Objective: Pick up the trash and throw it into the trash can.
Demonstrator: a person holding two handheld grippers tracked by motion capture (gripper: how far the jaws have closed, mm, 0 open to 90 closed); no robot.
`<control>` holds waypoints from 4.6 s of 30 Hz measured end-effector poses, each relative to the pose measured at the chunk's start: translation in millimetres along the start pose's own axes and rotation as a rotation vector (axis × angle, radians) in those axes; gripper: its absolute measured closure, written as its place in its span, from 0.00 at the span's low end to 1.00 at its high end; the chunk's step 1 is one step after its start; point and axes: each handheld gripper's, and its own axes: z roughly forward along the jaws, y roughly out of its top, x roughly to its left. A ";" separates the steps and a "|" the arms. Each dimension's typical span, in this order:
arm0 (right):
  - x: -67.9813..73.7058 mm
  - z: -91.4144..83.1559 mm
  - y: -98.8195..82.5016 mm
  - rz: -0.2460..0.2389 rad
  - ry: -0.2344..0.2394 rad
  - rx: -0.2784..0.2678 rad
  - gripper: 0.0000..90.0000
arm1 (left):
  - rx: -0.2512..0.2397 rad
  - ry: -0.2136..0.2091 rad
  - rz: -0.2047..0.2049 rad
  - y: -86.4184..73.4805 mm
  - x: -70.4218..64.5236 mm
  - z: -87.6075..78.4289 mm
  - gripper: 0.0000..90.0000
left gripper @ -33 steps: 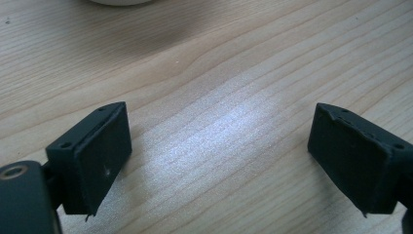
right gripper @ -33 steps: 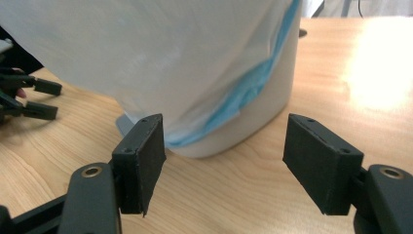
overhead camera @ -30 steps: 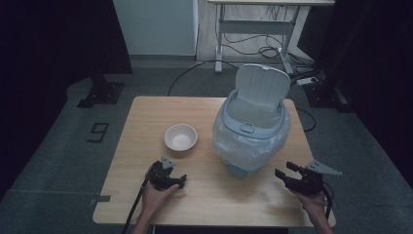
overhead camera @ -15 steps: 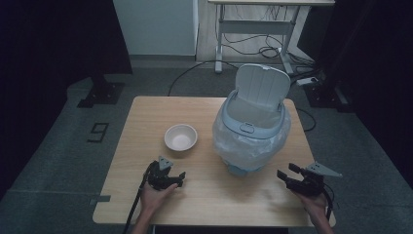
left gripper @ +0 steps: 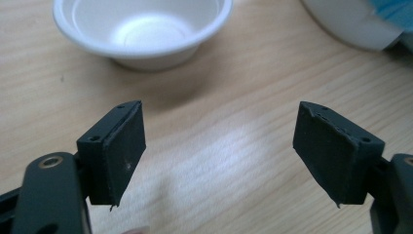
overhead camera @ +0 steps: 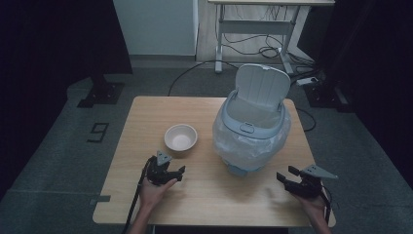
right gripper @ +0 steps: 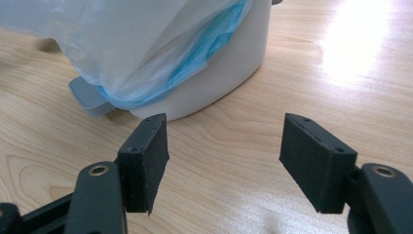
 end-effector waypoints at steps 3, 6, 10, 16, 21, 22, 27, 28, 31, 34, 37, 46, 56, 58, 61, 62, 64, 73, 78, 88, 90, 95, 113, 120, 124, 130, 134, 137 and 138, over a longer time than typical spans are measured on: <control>-0.2 0.2 -1.0 0.015 0.000 0.001 0.39 | -0.008 -0.004 0.003 8.1 0.0 -0.2 0.22; 0.7 0.4 -2.1 0.015 -0.001 0.009 0.39 | -0.001 -0.019 0.004 16.1 1.3 1.0 0.21; 0.7 1.8 -3.4 0.013 -0.001 0.015 0.39 | -0.012 -0.048 -0.003 26.2 5.4 1.1 0.21; 0.0 4.0 -5.2 0.012 -0.007 0.032 0.39 | -0.030 -0.042 -0.036 41.0 17.3 0.0 0.18; 0.5 4.7 -6.0 0.009 -0.004 0.034 0.39 | -0.035 -0.030 -0.070 49.8 28.9 3.3 0.16; 0.6 4.9 -6.1 0.009 -0.004 0.035 0.39 | -0.032 -0.027 -0.072 50.8 31.0 4.4 0.16; 1.1 5.5 -6.3 0.003 -0.008 0.039 0.39 | -0.012 -0.020 -0.110 54.5 45.0 13.5 0.16; 0.9 5.6 -6.4 0.003 -0.009 0.040 0.39 | -0.009 -0.025 -0.122 54.8 46.9 14.7 0.16; 0.3 5.1 -6.9 0.009 -0.010 0.039 0.39 | 0.006 -0.009 -0.113 57.2 50.1 18.0 0.17; -0.4 4.7 -7.2 0.011 -0.012 0.038 0.39 | 0.019 0.011 -0.113 59.3 55.5 23.2 0.17; -0.7 4.6 -7.3 0.012 -0.014 0.039 0.39 | 0.017 0.035 -0.130 59.0 64.1 30.4 0.18; 1.2 6.6 -7.9 -0.007 -0.026 0.053 0.39 | 0.045 0.056 -0.167 54.1 85.1 55.8 0.23; -0.4 8.8 -9.2 -0.017 -0.037 0.068 0.39 | 0.080 0.045 -0.189 48.4 91.8 72.6 0.38; -0.3 8.6 -9.2 -0.017 -0.039 0.068 0.39 | 0.090 0.059 -0.184 46.2 91.5 75.7 0.41; -0.3 8.6 -9.3 -0.015 -0.039 0.069 0.39 | 0.084 0.049 -0.162 43.0 90.0 77.3 0.50; -0.4 8.8 -9.4 -0.016 -0.038 0.070 0.39 | 0.083 0.043 -0.156 42.0 89.5 77.8 0.53; -0.3 9.2 -9.6 -0.016 -0.039 0.074 0.39 | 0.086 0.034 -0.149 40.1 89.3 78.3 0.60; 0.1 9.4 -9.5 -0.015 -0.032 0.074 0.39 | 0.032 -0.030 -0.135 37.6 90.1 65.8 0.83; 0.2 9.1 -9.3 -0.016 -0.032 0.071 0.39 | -0.016 -0.055 -0.137 39.7 89.8 54.3 0.89; -1.7 7.7 -9.1 -0.007 -0.036 0.064 0.39 | -0.097 -0.099 -0.150 33.7 88.5 38.0 0.92; -2.0 7.9 -9.2 -0.005 -0.035 0.067 0.39 | -0.104 -0.097 -0.139 33.0 87.3 34.7 0.92; -2.4 8.2 -9.1 0.000 -0.035 0.067 0.39 | -0.139 -0.113 -0.123 35.1 84.6 23.3 0.92; -3.6 8.3 -9.4 0.008 -0.032 0.068 0.40 | -0.289 -0.172 -0.102 53.4 74.0 -29.6 0.92; -3.6 8.4 -9.6 0.010 -0.033 0.069 0.40 | -0.315 -0.184 -0.085 63.5 69.9 -43.2 0.92; -3.6 8.9 -9.8 0.011 -0.034 0.070 0.40 | -0.342 -0.202 -0.077 72.1 66.2 -53.7 0.92; -3.7 9.0 -9.9 0.011 -0.036 0.071 0.40 | -0.365 -0.218 -0.045 88.0 58.6 -69.1 0.92; -3.8 9.1 -10.1 0.009 -0.037 0.072 0.40 | -0.376 -0.226 -0.007 100.0 52.1 -80.3 0.92; -4.0 9.5 -10.3 0.009 -0.038 0.075 0.40 | -0.390 -0.236 0.005 107.5 47.4 -86.7 0.92; -4.0 9.6 -10.4 0.009 -0.038 0.077 0.40 | -0.397 -0.242 0.009 110.5 45.6 -89.1 0.92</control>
